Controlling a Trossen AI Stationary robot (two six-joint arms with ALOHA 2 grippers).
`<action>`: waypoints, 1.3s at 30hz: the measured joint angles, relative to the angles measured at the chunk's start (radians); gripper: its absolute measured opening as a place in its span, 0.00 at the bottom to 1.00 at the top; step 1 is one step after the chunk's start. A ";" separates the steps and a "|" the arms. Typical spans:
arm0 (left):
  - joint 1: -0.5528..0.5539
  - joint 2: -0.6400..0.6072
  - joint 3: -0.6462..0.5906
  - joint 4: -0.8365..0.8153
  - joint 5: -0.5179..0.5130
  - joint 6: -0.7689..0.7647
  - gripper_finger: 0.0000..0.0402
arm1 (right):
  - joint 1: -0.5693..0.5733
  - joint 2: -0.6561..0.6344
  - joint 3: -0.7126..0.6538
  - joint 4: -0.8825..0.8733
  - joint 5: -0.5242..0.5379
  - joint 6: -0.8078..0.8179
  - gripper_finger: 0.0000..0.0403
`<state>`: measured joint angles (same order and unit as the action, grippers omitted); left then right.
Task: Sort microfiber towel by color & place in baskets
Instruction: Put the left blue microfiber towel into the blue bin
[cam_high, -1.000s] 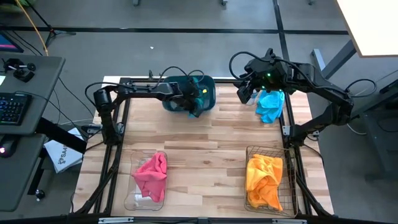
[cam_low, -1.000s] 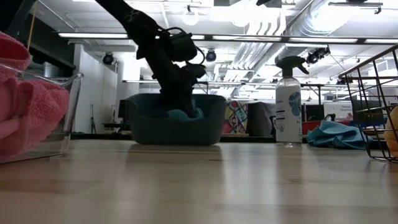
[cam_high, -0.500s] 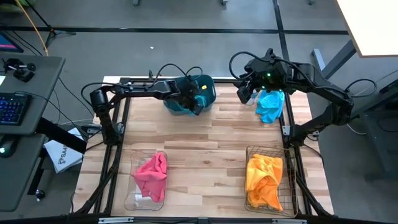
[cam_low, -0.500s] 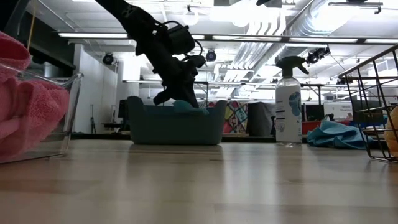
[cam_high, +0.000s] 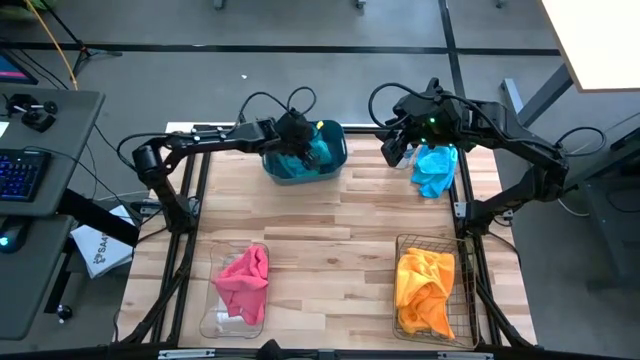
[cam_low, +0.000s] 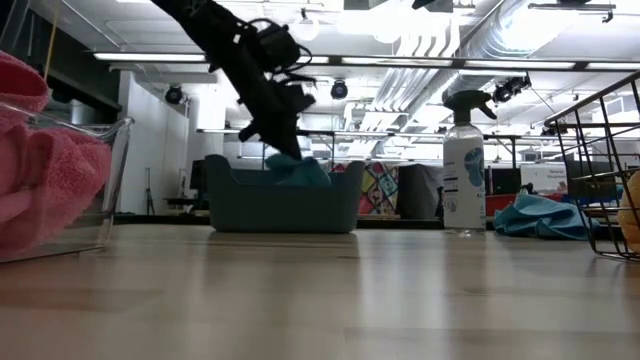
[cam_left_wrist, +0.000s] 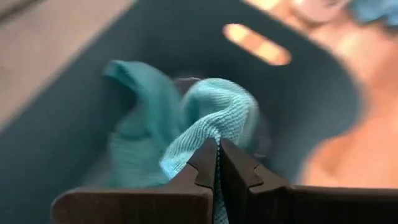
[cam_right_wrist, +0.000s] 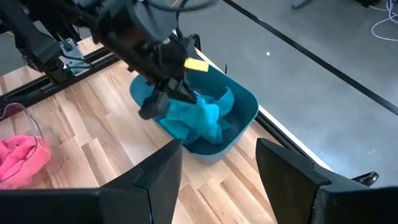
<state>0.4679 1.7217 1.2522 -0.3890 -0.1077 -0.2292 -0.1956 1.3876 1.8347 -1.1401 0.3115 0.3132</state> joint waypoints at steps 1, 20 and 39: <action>-0.001 0.008 -0.007 0.010 -0.029 0.021 0.00 | 0.000 0.000 0.000 0.000 0.000 0.001 0.50; -0.062 0.169 -0.157 0.006 -0.131 0.003 0.00 | -0.023 -0.014 -0.145 -0.300 0.191 0.259 0.50; -0.055 0.161 -0.085 -0.092 -0.131 -0.030 0.09 | -0.075 -0.271 -0.994 -0.085 0.008 0.656 0.50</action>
<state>0.4126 1.8832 1.1671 -0.4805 -0.2382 -0.2596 -0.2710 1.1168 0.8403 -1.2250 0.3199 0.9693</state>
